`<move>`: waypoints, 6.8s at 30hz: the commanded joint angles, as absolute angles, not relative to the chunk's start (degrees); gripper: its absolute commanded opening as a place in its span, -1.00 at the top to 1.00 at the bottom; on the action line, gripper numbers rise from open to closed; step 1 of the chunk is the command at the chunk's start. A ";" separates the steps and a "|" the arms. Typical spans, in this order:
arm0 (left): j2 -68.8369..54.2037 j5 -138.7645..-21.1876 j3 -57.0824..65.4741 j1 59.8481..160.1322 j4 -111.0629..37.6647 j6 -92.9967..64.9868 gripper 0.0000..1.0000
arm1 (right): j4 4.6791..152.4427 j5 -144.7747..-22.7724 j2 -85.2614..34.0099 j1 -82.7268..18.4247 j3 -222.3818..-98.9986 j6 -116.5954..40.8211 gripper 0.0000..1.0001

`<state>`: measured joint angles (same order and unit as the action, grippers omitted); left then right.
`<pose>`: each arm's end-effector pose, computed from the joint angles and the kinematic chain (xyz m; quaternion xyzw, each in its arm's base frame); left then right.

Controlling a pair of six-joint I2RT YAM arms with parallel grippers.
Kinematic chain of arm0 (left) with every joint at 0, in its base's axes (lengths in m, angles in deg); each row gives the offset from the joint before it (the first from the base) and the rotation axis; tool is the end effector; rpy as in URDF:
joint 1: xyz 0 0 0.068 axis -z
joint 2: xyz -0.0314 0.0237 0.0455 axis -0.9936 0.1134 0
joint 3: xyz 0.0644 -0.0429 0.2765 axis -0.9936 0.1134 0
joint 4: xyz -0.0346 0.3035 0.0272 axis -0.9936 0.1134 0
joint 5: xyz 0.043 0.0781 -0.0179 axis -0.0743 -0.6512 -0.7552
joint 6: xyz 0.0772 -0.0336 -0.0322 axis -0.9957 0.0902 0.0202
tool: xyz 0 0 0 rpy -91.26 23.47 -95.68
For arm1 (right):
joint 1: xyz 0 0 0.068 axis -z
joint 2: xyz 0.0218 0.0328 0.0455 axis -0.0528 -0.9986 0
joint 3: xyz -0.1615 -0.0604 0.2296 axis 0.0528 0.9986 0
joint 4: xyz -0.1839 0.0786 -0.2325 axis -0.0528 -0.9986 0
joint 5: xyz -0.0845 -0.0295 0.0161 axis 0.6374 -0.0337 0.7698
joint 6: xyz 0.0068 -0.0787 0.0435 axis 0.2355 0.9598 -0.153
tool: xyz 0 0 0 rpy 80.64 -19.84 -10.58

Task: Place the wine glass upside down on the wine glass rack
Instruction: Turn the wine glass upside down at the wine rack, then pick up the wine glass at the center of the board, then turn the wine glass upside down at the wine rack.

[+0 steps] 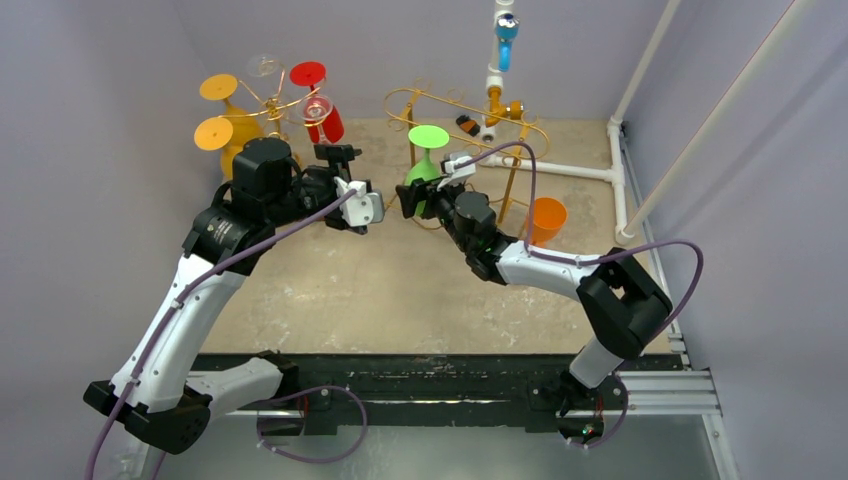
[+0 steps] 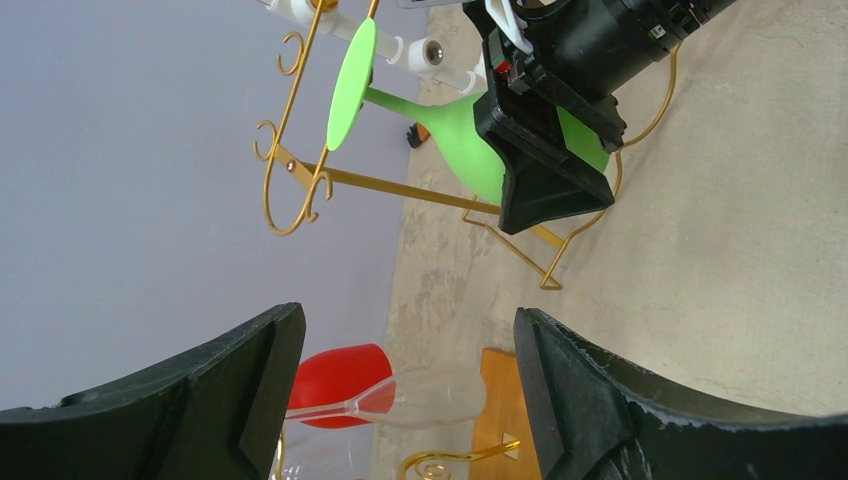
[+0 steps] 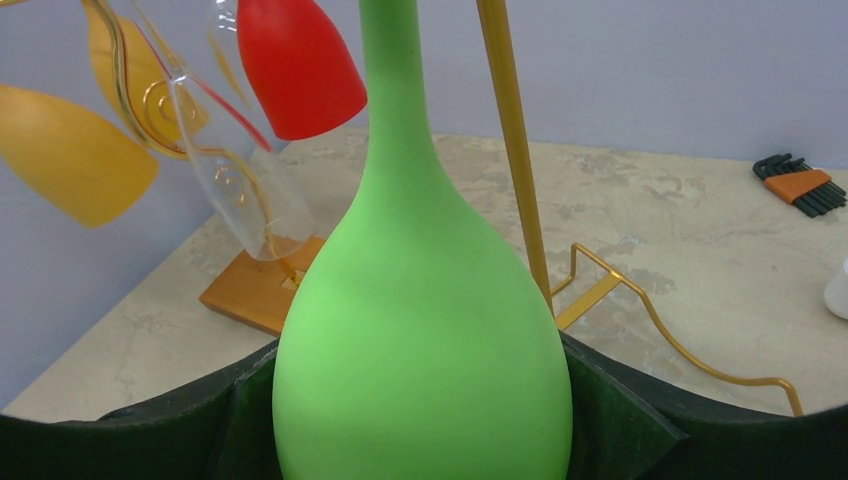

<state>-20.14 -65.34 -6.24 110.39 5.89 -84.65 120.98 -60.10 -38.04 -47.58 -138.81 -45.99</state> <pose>0.2400 -0.1569 0.4658 0.6317 0.5118 -0.0018 0.5822 0.3377 0.3011 0.2562 -0.0788 0.6902 0.2695 0.6670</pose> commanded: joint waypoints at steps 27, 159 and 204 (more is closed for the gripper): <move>-19.03 -65.13 -9.47 110.12 6.21 -83.44 -0.63 | 116.59 -54.83 -23.38 -51.86 -125.98 -51.89 -0.98; -7.98 -53.18 -25.99 110.30 -1.48 -61.39 1.00 | 66.47 -103.96 -2.19 -33.08 -168.11 -63.82 -0.98; -30.08 -47.20 -3.75 110.30 1.82 -102.99 1.00 | 102.57 -83.66 -13.47 -62.44 -139.40 -52.94 -0.46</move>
<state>-29.29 -49.71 -3.77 110.25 3.10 -101.61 93.51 -90.90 -17.91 -62.46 -142.64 -53.90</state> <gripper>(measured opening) 0.094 0.807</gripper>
